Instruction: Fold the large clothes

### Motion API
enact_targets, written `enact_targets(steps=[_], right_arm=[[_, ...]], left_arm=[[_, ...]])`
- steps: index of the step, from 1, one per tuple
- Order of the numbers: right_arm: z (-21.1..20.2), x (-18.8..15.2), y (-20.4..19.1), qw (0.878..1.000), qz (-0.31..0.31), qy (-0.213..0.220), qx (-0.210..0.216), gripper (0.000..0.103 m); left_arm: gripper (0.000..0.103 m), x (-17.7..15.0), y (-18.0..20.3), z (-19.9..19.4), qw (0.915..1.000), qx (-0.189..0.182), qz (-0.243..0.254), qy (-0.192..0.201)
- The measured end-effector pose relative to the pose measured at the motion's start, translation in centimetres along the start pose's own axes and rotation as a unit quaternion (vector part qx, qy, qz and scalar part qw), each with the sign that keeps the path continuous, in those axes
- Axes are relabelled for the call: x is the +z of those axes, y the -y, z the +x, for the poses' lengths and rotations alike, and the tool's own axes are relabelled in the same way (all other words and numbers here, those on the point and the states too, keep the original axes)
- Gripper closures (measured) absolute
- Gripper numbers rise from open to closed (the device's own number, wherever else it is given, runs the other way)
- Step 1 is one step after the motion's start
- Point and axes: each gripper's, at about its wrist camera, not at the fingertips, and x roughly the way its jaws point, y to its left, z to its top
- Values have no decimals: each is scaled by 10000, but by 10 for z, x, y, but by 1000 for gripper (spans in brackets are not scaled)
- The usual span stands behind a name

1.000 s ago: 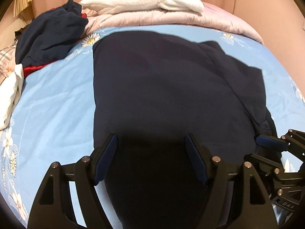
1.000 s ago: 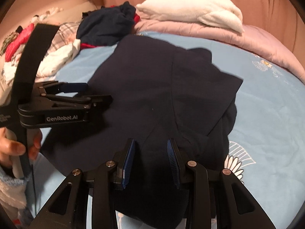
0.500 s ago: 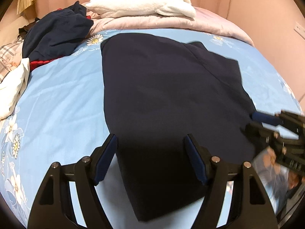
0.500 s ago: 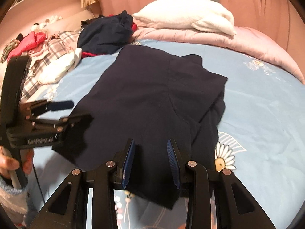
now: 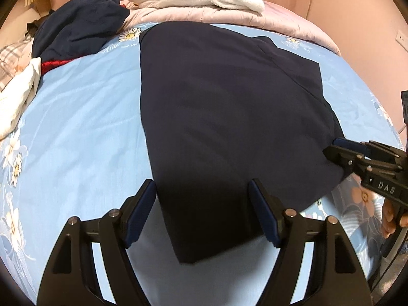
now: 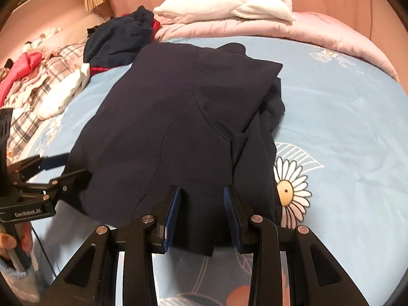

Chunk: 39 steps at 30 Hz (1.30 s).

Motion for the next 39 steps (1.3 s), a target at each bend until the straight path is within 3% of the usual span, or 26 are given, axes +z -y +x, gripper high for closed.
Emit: enact_targets(steps=[16, 24, 26, 28, 34, 39], right_arm=[[2, -19, 14, 9994, 331, -89, 81, 67], [-20, -29, 6, 9994, 313, -138, -39, 65], [-30, -31, 4, 9994, 320, -95, 4, 59], [-42, -33, 0, 9995, 327, 16, -30, 39], [-86, -40, -16, 9987, 305, 405, -99, 21], [-112, -42, -27, 9977, 270, 609, -145, 11]], left_arm=[[23, -15, -3, 6, 9999, -27, -102, -88], [23, -22, 0, -8, 9998, 31, -107, -165], [24, -25, 1, -16, 9999, 56, -82, -127], [23, -28, 5, -28, 9999, 110, -60, -77], [1, -36, 11, -72, 9996, 134, -37, 230], [1, -37, 9, -106, 9989, 125, -185, 419]])
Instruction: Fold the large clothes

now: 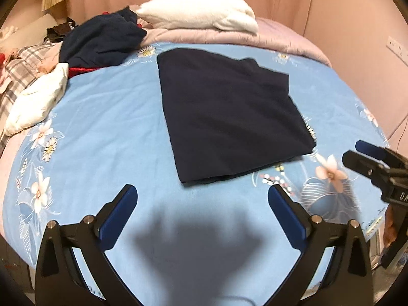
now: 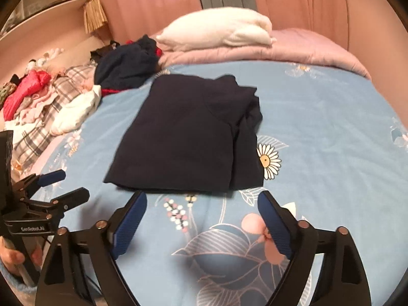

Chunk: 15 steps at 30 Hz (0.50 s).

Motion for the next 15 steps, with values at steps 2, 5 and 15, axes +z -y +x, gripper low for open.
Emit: enact_targets(steps=[2, 5, 15], right_arm=[[-6, 3, -3, 10000, -24, 19, -11, 2], [-20, 4, -11, 9996, -147, 214, -99, 1], [-42, 4, -30, 9985, -185, 410, -305, 1]], left_arm=[[1, 1, 1, -13, 9999, -24, -85, 97], [0, 2, 2, -32, 9996, 73, -142, 251], [0, 2, 7, -75, 9970, 440, -297, 568]])
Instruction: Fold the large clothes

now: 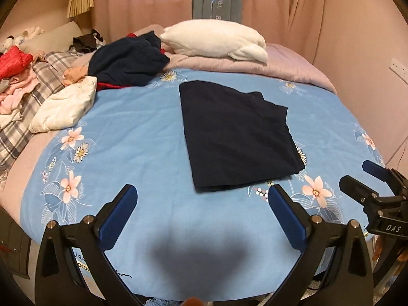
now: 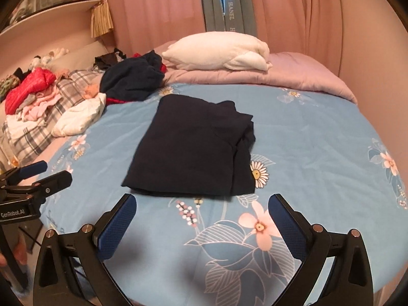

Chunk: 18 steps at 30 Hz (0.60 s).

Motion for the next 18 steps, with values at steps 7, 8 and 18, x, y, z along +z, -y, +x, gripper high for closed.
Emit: enact_targets(steps=[7, 8, 18], right_arm=[[-1, -6, -14, 9999, -79, -3, -95, 1], [0, -7, -15, 9998, -106, -10, -137, 1], [0, -15, -20, 9997, -27, -95, -231, 1]], left_arm=[[0, -4, 1, -1, 9998, 153, -66, -89], [0, -5, 1, 0, 9998, 176, -78, -108], [0, -11, 6, 5, 9994, 196, -88, -281]])
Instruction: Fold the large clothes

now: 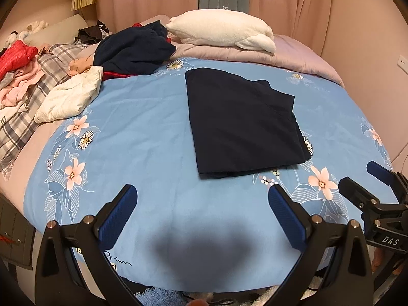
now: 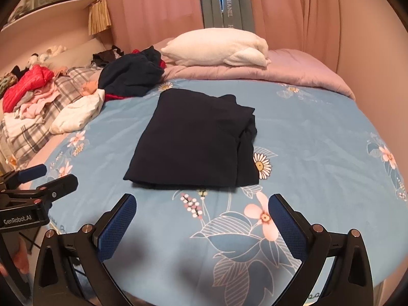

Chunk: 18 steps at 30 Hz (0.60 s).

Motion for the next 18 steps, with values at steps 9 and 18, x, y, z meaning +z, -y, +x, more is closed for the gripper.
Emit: enact_targets(steps=[9, 18], right_arm=[[-1, 0, 1, 10000, -7, -3, -12, 1], [-1, 1, 2, 10000, -43, -5, -16, 1]], left_arm=[[0, 1, 5, -2, 9999, -6, 133, 20], [0, 2, 9, -1, 9999, -37, 145, -39]])
